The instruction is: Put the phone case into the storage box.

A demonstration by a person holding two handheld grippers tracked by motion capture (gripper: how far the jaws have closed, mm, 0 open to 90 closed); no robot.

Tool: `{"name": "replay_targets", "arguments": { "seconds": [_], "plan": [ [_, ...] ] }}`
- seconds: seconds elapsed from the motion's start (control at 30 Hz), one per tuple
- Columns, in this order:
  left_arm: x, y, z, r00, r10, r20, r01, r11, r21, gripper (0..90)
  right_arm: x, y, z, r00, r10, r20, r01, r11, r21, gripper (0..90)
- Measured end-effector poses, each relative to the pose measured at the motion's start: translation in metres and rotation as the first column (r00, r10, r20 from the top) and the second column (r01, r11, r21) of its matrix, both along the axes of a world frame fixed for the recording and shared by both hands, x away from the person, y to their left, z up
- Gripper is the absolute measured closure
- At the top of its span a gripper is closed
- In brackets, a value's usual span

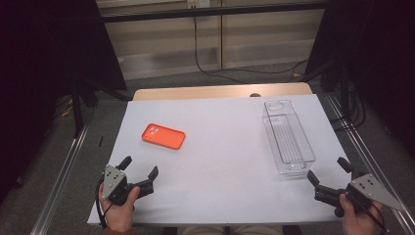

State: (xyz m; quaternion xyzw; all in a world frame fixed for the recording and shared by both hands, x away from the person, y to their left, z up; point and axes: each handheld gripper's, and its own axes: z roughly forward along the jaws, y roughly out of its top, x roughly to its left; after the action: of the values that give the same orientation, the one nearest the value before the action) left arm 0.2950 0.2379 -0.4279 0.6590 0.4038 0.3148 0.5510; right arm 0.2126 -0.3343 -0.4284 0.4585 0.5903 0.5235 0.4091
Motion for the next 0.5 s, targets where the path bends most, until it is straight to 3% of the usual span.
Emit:
{"name": "replay_targets", "arguments": {
  "seconds": [0.5],
  "plan": [
    [0.0066,-0.0048,0.0037,0.9987,-0.043,-0.025,0.043,0.999,-0.011,2.3,0.002,-0.0008,-0.0015,0.9996,0.026,-0.01,-0.026,0.999,0.026,0.0]
  ]
}}
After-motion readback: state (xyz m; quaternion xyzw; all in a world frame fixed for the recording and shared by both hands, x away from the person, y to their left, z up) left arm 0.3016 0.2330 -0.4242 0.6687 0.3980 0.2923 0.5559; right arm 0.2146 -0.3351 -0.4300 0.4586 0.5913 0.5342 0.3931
